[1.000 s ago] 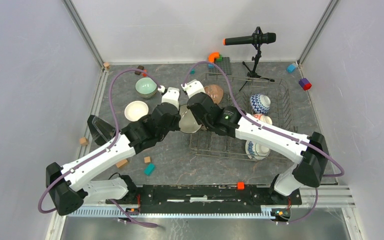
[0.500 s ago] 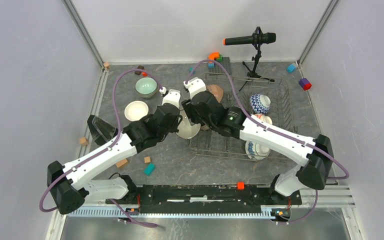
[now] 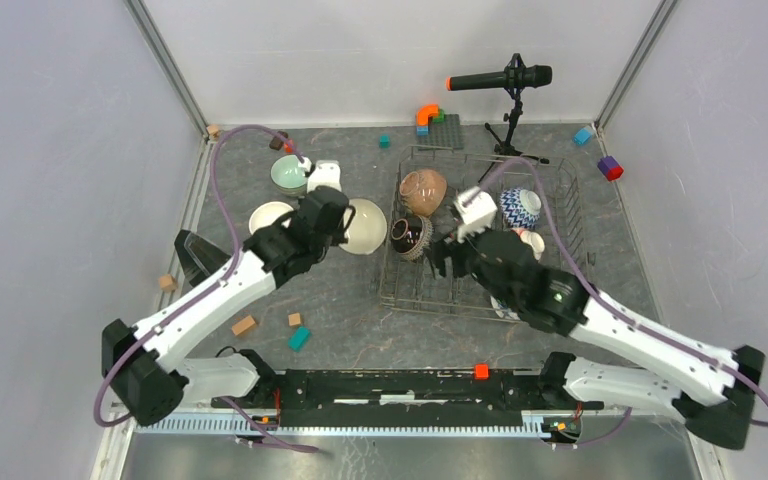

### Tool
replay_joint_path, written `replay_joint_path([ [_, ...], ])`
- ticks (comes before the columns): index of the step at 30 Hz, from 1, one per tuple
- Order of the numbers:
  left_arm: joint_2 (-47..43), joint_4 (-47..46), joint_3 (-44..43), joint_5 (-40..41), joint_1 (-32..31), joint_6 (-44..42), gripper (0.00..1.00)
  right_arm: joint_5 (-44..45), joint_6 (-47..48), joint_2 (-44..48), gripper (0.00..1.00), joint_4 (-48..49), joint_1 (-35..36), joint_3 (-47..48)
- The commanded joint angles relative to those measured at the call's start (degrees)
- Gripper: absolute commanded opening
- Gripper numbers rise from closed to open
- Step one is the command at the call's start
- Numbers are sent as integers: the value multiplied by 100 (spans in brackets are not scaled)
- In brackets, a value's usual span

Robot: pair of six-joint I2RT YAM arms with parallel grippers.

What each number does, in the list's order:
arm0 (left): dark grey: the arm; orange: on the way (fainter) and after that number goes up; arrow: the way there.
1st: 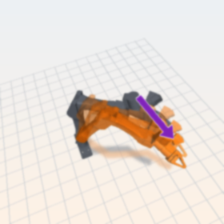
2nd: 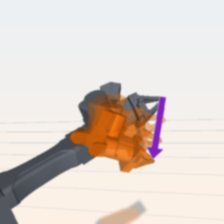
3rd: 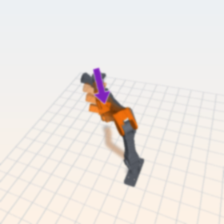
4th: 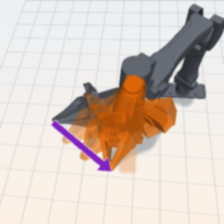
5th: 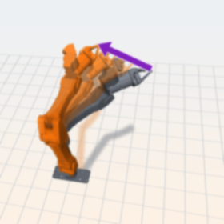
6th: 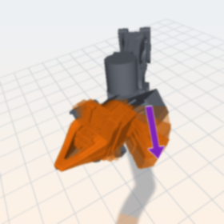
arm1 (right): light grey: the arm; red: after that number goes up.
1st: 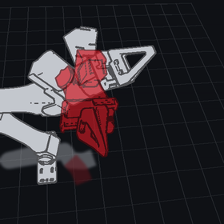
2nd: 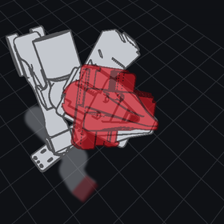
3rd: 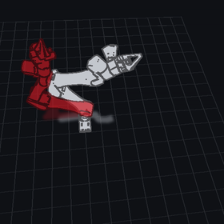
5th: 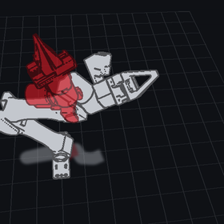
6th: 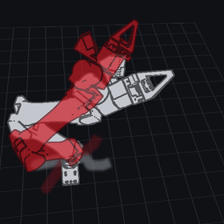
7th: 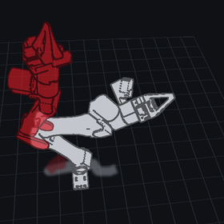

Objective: Unload the bowls from the dish rack
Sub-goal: Place the bowl at the center of the board.

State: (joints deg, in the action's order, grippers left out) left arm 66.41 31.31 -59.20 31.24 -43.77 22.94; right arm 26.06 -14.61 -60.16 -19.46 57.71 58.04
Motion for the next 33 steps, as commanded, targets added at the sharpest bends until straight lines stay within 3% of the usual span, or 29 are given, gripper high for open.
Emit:
replay_joint_path([
  [1, 519, -519, -847, -136, 547, 748, 2, -85, 356, 1182, 80, 1206, 2, -1395],
  [6, 1564, -538, -1720, -142, 1234, 1073, 2, -303, 322, 2103, 79, 1854, -2, -2621],
  [12, 2847, -142, -2690, -404, 1871, 1714, 2, -646, 188, 2685, 77, 1727, -1, -3253],
  [23, 4692, 645, -4308, -215, 1975, 2041, 2, -557, 327, 3500, 77, 1431, -2, -3755],
  [33, 5468, 931, -4739, -136, 2011, 2331, 2, -540, 314, 3930, 77, 1163, -5, -3687],
])
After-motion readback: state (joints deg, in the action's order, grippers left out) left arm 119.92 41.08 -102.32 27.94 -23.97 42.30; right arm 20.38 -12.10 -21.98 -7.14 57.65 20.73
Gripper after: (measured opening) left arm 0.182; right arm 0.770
